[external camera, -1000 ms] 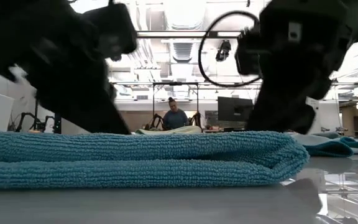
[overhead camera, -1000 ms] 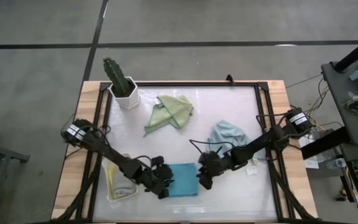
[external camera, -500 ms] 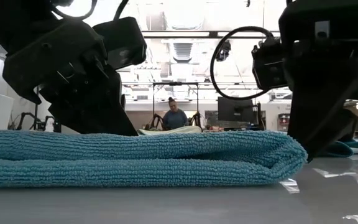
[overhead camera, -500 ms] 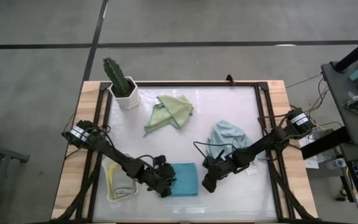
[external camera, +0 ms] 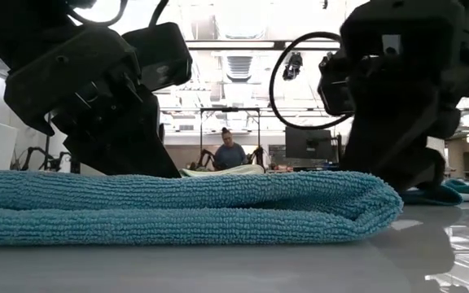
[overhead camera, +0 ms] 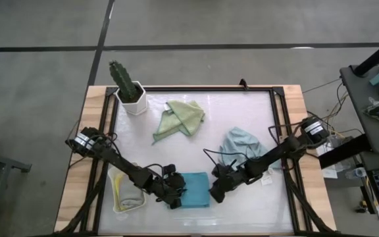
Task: Fold microfiber towels
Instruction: Fold the blue microfiber towel
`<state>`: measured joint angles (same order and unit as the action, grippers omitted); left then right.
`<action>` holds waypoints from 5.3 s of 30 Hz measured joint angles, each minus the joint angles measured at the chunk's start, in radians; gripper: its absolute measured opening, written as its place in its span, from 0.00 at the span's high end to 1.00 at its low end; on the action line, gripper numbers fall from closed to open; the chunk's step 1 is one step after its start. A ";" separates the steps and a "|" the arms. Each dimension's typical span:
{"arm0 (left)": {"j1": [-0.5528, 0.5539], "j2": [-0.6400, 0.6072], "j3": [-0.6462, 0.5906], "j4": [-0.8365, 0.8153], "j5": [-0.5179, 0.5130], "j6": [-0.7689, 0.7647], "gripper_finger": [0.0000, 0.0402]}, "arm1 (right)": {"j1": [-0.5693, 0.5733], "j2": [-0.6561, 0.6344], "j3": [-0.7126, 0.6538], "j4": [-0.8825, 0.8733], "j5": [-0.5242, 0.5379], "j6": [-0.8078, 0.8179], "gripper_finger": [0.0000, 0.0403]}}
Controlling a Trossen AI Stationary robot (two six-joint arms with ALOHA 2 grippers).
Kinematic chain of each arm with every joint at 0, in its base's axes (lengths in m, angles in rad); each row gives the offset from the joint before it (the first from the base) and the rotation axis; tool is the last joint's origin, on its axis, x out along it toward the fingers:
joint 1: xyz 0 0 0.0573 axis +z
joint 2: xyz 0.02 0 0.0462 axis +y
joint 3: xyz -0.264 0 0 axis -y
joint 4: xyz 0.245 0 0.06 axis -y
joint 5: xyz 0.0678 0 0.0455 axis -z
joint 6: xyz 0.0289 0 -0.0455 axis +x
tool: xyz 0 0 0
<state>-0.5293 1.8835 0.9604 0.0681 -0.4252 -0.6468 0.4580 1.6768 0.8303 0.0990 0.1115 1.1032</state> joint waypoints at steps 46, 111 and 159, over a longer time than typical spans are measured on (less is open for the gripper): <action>0.019 -0.158 -0.002 -0.044 -0.027 0.208 0.71 | -0.200 -0.080 0.022 -0.219 -0.129 -0.318 0.98; -0.015 -0.001 -0.006 0.029 0.049 0.130 0.71 | -0.133 0.291 0.692 -0.566 -0.040 -0.382 0.89; -0.031 -0.181 -0.023 -0.085 -0.161 0.260 0.71 | 0.028 0.207 0.398 -0.115 0.119 -0.738 0.98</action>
<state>-0.5598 1.7027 0.9378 -0.0172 -0.5858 -0.3870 0.4862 1.8835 1.2285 -0.0158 0.2308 0.3655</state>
